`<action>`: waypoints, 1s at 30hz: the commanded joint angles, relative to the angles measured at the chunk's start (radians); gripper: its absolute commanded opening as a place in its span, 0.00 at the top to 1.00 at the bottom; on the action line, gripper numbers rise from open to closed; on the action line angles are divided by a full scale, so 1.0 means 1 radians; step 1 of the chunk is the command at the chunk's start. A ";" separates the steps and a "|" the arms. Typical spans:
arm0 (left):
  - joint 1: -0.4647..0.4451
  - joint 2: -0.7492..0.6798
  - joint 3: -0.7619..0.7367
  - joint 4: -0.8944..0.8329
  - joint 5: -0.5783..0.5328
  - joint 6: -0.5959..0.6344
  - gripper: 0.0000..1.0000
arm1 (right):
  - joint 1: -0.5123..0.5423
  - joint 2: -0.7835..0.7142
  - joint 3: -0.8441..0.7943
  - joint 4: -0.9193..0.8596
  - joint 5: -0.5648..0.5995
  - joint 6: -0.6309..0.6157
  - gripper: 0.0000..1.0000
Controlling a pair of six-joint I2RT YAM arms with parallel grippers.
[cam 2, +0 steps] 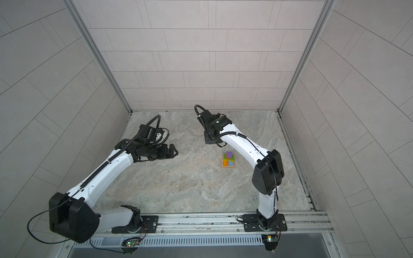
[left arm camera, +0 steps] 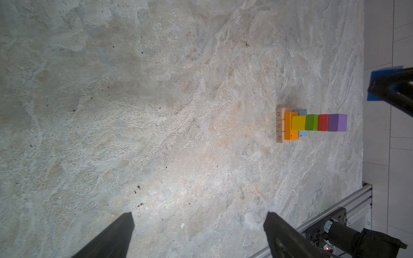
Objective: Build the wood block tower
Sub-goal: 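Carry the blue cube over the purple cube with the right gripper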
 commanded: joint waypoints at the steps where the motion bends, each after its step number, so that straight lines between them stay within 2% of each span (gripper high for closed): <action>1: 0.007 -0.010 -0.010 0.007 0.000 -0.002 0.02 | -0.007 -0.067 -0.065 -0.035 0.035 0.043 1.00; 15: 0.009 -0.012 -0.010 0.006 0.007 -0.001 0.02 | -0.049 -0.216 -0.292 0.012 0.020 0.123 1.00; 30: 0.009 -0.016 -0.011 0.005 -0.003 0.000 0.02 | -0.074 -0.265 -0.367 0.043 0.009 0.154 1.00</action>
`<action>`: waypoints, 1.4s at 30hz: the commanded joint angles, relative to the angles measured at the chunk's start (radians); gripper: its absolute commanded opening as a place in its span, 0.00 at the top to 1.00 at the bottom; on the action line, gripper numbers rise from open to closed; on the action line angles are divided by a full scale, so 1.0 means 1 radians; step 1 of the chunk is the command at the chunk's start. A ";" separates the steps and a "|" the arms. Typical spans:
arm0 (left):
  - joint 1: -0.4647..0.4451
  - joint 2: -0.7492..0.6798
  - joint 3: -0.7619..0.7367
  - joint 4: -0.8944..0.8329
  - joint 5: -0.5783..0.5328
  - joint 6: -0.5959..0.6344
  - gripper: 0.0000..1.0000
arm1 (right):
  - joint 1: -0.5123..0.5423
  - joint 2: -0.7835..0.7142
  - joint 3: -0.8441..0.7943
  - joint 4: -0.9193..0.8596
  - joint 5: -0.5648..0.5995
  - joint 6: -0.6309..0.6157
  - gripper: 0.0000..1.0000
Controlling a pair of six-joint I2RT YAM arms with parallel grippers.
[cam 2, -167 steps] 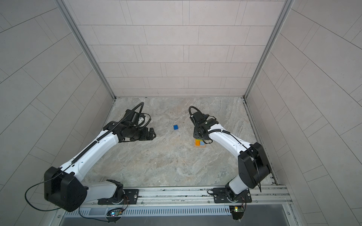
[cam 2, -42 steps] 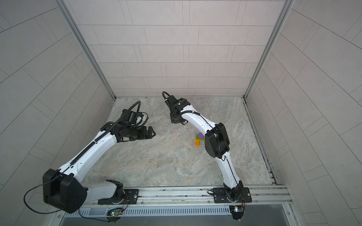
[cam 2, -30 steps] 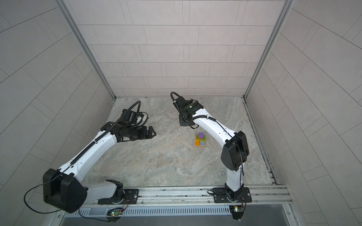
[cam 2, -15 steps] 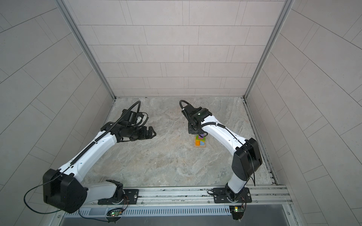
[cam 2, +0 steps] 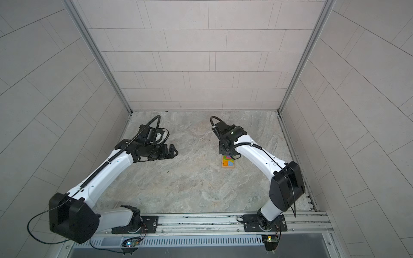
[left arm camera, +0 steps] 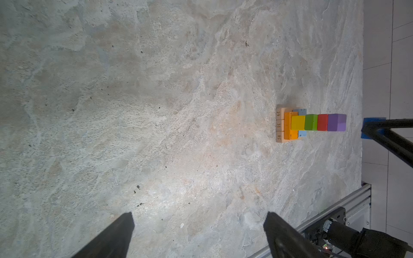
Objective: Build the wood block tower
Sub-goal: 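Carry the blue cube over the purple cube with the right gripper, then lower the blue cube onto the purple cube with the right gripper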
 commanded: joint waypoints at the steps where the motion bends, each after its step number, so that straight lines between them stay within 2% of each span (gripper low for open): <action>1: 0.008 -0.016 -0.008 0.004 -0.006 0.000 0.02 | -0.002 -0.035 -0.004 -0.005 0.013 0.029 1.00; 20: 0.008 -0.018 -0.010 0.005 -0.003 0.000 0.02 | -0.006 -0.019 -0.025 0.016 0.017 0.050 1.00; 42: 0.008 -0.010 -0.010 0.008 0.000 0.000 0.02 | -0.038 0.015 -0.063 0.060 -0.027 0.015 0.99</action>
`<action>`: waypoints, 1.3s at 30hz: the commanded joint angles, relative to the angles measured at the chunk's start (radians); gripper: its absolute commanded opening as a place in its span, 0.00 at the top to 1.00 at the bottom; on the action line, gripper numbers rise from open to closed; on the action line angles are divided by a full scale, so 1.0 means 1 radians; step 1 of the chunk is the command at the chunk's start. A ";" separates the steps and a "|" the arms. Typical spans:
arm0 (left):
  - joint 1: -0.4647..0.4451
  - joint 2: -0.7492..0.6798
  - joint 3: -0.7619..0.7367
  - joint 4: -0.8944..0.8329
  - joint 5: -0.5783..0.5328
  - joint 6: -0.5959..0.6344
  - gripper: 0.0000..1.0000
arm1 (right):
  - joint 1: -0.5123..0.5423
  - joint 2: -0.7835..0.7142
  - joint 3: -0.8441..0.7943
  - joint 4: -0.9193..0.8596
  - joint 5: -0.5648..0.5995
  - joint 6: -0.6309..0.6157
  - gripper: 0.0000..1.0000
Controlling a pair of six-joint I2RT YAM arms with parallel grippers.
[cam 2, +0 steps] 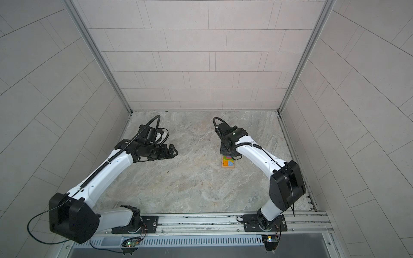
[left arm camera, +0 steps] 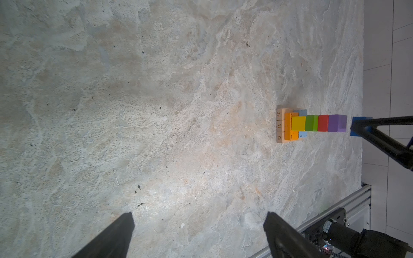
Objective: Build the wood block tower
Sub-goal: 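Lower the blue cube onto the purple cube with the right gripper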
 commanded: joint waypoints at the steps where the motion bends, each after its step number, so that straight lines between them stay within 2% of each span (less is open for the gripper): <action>1: 0.005 -0.009 -0.009 0.008 0.000 -0.001 0.02 | -0.004 0.012 -0.006 0.002 0.004 -0.005 0.98; 39: 0.007 -0.005 -0.010 0.007 0.002 0.000 0.02 | -0.013 0.030 -0.005 0.009 0.009 -0.027 0.91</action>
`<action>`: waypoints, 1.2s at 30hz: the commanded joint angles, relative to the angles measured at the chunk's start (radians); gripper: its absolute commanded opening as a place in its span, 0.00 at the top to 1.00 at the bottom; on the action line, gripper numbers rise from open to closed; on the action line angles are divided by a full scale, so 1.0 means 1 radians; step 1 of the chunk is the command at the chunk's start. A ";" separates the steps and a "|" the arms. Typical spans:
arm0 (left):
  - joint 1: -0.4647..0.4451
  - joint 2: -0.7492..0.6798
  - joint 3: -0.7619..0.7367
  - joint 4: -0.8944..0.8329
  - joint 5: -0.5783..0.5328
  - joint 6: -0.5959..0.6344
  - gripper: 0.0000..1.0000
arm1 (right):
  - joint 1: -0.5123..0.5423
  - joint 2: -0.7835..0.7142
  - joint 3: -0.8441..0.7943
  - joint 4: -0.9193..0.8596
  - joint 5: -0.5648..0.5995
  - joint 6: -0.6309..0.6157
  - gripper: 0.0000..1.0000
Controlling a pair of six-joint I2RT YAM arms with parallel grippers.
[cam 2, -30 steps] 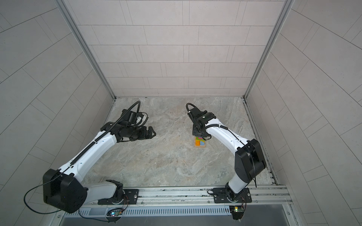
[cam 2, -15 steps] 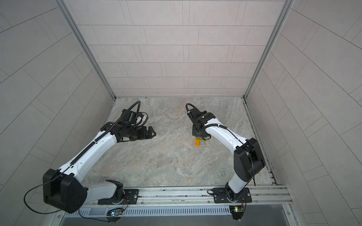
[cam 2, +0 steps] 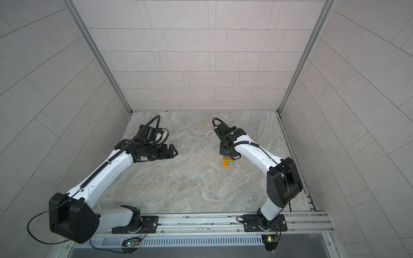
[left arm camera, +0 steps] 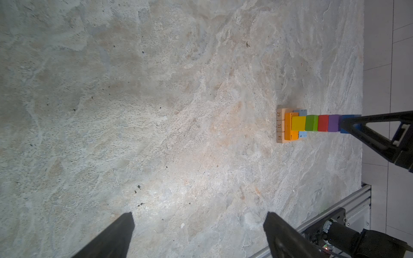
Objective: Build the wood block tower
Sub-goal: 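Lower the blue cube onto the purple cube with the right gripper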
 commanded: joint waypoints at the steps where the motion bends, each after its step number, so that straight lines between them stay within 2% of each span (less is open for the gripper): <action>1: 0.006 -0.003 -0.011 0.008 0.002 0.000 0.02 | -0.004 -0.006 -0.006 -0.005 0.011 -0.003 0.90; 7: 0.007 -0.003 -0.011 0.010 0.004 0.000 0.02 | -0.004 -0.005 -0.011 -0.005 0.013 -0.007 0.87; 13: 0.006 -0.003 -0.010 0.009 0.004 0.000 0.02 | -0.004 -0.006 -0.017 0.003 0.013 -0.007 0.79; 27: 0.006 -0.003 -0.011 0.009 0.005 -0.001 0.02 | -0.004 -0.012 -0.023 0.004 0.026 -0.003 0.75; 36: 0.007 -0.001 -0.011 0.009 0.005 0.000 0.02 | -0.005 -0.014 -0.019 0.011 0.015 -0.006 0.66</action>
